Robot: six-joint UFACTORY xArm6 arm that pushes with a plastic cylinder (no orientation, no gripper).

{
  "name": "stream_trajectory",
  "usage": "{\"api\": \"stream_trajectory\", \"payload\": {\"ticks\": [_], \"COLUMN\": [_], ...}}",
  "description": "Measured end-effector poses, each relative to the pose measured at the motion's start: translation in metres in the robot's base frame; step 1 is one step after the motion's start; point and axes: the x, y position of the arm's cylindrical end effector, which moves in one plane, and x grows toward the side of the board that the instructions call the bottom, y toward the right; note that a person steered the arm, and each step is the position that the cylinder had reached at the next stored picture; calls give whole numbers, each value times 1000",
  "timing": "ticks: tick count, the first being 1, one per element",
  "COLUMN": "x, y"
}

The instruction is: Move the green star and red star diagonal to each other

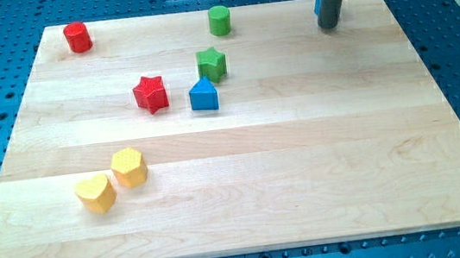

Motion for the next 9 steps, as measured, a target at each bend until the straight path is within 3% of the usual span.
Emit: {"api": "stream_trajectory", "payload": {"ticks": [3, 4, 5, 6, 8, 9], "x": [14, 66, 71, 81, 136, 159], "y": [-3, -38, -81, -168, -336, -377]}}
